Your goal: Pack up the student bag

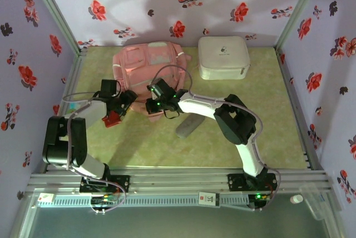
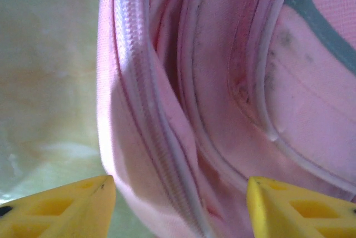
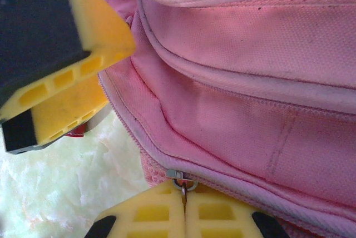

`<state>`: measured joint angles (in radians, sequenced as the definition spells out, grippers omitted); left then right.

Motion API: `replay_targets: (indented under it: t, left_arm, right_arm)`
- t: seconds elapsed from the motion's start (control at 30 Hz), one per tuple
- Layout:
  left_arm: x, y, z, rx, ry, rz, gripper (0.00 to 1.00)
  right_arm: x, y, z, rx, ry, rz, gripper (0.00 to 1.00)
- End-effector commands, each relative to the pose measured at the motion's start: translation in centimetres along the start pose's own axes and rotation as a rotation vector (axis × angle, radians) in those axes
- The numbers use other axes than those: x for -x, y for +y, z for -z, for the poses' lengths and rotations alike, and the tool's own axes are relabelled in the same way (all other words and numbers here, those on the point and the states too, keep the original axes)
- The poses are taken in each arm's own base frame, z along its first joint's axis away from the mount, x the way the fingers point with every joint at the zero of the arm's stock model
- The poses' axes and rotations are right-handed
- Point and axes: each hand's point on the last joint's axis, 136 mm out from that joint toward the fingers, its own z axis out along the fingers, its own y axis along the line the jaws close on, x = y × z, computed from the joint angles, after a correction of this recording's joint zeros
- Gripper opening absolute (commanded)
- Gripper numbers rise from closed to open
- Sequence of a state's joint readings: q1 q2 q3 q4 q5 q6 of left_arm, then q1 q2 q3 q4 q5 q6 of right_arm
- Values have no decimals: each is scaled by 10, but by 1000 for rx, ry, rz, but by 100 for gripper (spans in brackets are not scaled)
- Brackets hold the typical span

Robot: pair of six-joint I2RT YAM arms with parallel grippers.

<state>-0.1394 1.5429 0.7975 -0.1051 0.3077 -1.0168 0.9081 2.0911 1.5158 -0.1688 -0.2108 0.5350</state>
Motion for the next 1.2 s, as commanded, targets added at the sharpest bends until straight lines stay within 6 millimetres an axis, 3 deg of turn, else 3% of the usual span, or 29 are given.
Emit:
replay_targets:
  t: [0.0, 0.1, 0.27, 0.5, 0.67, 1.0, 1.17]
  left_arm:
    - [-2, -4, -11, -32, 22, 44, 60]
    - [0, 1, -15, -17, 9, 50, 53]
    - [4, 7, -16, 12, -18, 44, 33]
    - [9, 17, -9, 80, -55, -10, 15]
    - [10, 16, -6, 80, -55, -29, 10]
    - [10, 13, 4, 81, -65, -67, 8]
    - [9, 12, 8, 88, -59, -93, 8]
  right_arm:
    - [5, 12, -5, 37, -15, 5, 0]
    - [4, 11, -3, 29, -17, 6, 0]
    - [3, 2, 1, -18, -20, 7, 0]
    - [4, -28, 37, -211, -52, 54, 0]
    - [3, -53, 63, -335, -76, 66, 0]
    - [3, -111, 86, -438, -122, -67, 0]
    - [9, -116, 89, -430, -130, -68, 0]
